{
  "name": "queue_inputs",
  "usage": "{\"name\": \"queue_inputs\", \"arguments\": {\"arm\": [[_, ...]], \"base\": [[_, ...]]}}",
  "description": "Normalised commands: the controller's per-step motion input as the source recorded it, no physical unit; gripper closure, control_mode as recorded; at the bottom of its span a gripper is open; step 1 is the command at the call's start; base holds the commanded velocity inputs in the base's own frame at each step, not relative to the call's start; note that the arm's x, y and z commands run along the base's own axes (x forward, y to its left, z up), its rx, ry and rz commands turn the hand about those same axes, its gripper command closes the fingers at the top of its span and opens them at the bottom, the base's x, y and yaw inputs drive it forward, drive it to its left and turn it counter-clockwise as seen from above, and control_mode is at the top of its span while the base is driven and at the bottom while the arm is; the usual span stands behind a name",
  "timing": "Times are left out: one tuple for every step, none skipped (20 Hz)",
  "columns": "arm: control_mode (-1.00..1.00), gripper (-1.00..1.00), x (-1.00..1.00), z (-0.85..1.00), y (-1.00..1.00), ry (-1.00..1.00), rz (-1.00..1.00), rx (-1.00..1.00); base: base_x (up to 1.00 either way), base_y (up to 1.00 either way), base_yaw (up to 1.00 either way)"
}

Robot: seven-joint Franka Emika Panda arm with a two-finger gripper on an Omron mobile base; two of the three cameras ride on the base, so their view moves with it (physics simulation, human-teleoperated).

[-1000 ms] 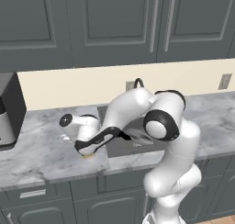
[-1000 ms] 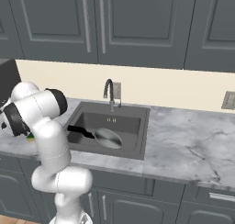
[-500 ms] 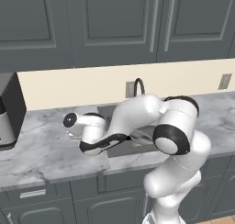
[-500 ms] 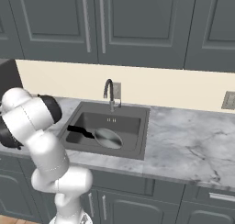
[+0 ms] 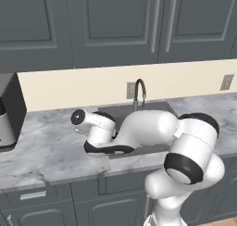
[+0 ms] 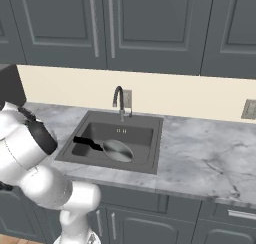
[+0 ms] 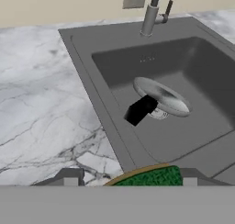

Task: Pick the pan and sponge and place them into the sink. Then turn on the water.

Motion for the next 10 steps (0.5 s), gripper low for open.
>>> {"name": "queue_inputs", "arguments": {"arm": [[-1.00,1.00,-0.14,0.33,-0.37,-0.04,-0.03,0.04],[-1.00,1.00,-0.13,0.31,-0.39,-0.04,-0.03,0.04],[-1.00,1.00,-0.13,0.29,-0.40,-0.05,-0.03,0.04],[-1.00,1.00,-0.11,0.27,-0.41,-0.04,-0.04,0.04],[-1.00,1.00,-0.09,0.24,-0.40,-0.05,-0.04,0.03],[-1.00,1.00,-0.06,0.21,-0.38,-0.05,-0.04,0.03],[-1.00,1.00,-0.03,0.21,-0.37,-0.06,-0.03,0.02],[-1.00,1.00,-0.03,0.21,-0.35,-0.08,-0.01,0.00],[-1.00,1.00,-0.04,0.18,-0.35,-0.08,-0.01,0.00],[-1.00,1.00,-0.03,0.15,-0.34,-0.08,-0.01,0.00]], "base": [[0.00,0.00,0.00],[0.00,0.00,0.00],[0.00,0.00,0.00],[0.00,0.00,0.00],[0.00,0.00,0.00],[0.00,0.00,0.00],[0.00,0.00,0.00],[0.00,0.00,0.00],[0.00,0.00,0.00],[0.00,0.00,0.00]]}}
